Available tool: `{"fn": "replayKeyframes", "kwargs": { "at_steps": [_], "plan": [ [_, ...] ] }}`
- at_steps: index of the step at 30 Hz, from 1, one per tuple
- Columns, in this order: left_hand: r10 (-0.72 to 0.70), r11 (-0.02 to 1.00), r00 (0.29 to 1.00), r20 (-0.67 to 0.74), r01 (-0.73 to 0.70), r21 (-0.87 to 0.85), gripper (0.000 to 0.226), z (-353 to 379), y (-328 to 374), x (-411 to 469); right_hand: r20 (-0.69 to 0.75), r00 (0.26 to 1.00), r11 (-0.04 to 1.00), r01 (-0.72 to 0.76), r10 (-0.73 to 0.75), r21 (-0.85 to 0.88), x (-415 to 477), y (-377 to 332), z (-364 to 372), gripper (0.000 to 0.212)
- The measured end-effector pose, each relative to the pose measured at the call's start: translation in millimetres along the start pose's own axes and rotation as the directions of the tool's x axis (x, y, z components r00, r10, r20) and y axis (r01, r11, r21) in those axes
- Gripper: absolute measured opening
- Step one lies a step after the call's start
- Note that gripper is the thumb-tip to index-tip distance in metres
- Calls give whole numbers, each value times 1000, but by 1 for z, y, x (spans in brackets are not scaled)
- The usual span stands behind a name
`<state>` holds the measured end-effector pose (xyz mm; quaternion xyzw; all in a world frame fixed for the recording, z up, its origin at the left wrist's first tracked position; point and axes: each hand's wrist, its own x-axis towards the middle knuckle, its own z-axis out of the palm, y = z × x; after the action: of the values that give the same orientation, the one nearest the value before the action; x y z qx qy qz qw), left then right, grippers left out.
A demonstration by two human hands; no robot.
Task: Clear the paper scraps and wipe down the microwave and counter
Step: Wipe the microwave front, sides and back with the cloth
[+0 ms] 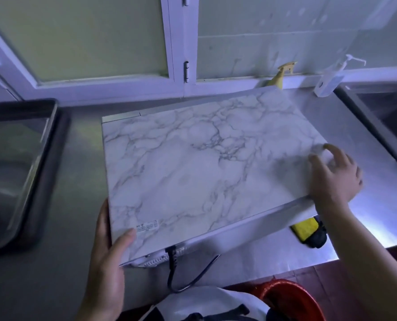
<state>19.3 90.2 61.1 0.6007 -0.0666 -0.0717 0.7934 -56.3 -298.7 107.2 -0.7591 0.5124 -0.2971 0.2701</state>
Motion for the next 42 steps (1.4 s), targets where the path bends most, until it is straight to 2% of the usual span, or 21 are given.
{"fn": "replayKeyframes", "kwargs": {
  "at_steps": [2, 5, 10, 13, 16, 25, 32, 35, 37, 38, 39, 40, 41, 42],
  "plan": [
    [21, 999, 988, -156, -27, -34, 59, 11, -3, 2, -42, 999, 999, -33, 35, 38, -2, -5, 1, 52],
    [7, 994, 931, -364, -47, -103, 54, 21, -8, 8, -46, 998, 997, -50, 53, 58, -2, -10, 4, 51],
    [-29, 994, 887, -461, -25, -111, 52, 5, -7, 44, -36, 996, 995, -73, 76, 73, -1, -33, 26, 51],
    [-64, 985, 851, -521, -31, -172, 42, -4, 5, 83, -26, 994, 991, -105, 107, 78, -5, -59, 50, 55],
    [-95, 983, 852, -515, -2, -185, 39, -20, 18, 132, -11, 993, 991, -118, 119, 56, -10, -91, 81, 56],
    [-153, 988, 864, -480, 134, -73, 38, -89, 48, 270, 86, 996, 994, -23, 33, -111, -22, -176, 170, 42],
    [-147, 989, 879, -453, 139, -52, 36, -106, 44, 287, 47, 997, 986, -46, 54, -159, -20, -182, 181, 44],
    [-143, 990, 891, -431, 138, -43, 32, -104, 46, 287, 102, 994, 987, -11, 28, -161, -24, -184, 175, 45],
    [-132, 991, 877, -461, 124, -48, 30, -101, 47, 281, 167, 985, 991, 66, -46, -118, -28, -178, 166, 47],
    [-77, 997, 851, -520, 82, -13, 30, -100, 49, 273, 178, 979, 993, 108, -97, -54, -31, -170, 159, 49],
    [48, 995, 801, -596, 17, 103, 31, -101, 51, 264, 156, 978, 990, 136, -141, 40, -38, -156, 150, 51],
    [252, 953, 733, -631, -74, 294, 32, -99, 53, 249, 108, 981, 979, 143, -160, 147, -47, -137, 141, 53],
    [476, 853, 675, -564, -199, 482, 30, -94, 51, 230, 60, 986, 961, 134, -152, 243, -58, -114, 132, 52],
    [636, 735, 639, -433, -331, 592, 25, -86, 42, 209, 45, 992, 944, 100, -120, 315, -70, -86, 125, 49]
  ]
}}
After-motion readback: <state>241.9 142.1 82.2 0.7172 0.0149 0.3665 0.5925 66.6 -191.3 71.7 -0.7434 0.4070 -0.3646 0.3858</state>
